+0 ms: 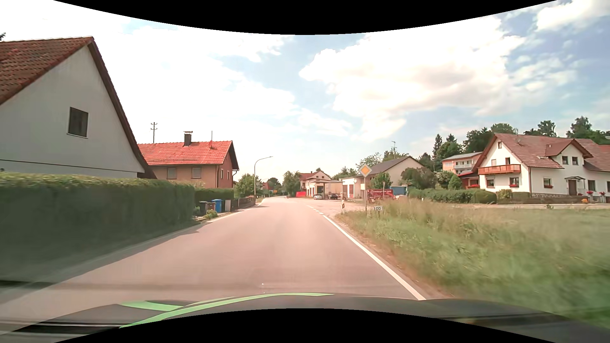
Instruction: Follow the waypoints while adhering to traffic rules and regulations
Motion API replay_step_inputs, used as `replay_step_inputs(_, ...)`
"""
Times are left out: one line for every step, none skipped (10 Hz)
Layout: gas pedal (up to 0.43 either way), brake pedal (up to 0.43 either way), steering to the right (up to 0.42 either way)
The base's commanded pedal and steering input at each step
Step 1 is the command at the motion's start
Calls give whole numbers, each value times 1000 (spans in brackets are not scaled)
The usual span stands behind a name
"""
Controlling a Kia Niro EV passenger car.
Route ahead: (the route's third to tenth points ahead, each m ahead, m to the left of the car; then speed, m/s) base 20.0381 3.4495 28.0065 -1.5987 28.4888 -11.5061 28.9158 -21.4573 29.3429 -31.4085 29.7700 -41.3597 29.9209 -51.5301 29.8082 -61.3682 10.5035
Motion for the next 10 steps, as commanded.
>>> replay_step_inputs(0,207,-14)
replay_step_inputs(0,213,-14)
replay_step_inputs(0,213,-15)
replay_step_inputs(0,220,-15)
replay_step_inputs(0,220,-15)
replay_step_inputs(0,226,-15)
replay_step_inputs(0,232,-14)
replay_step_inputs(0,232,-13)
replay_step_inputs(0,238,-10)
replay_step_inputs(0,244,-6)
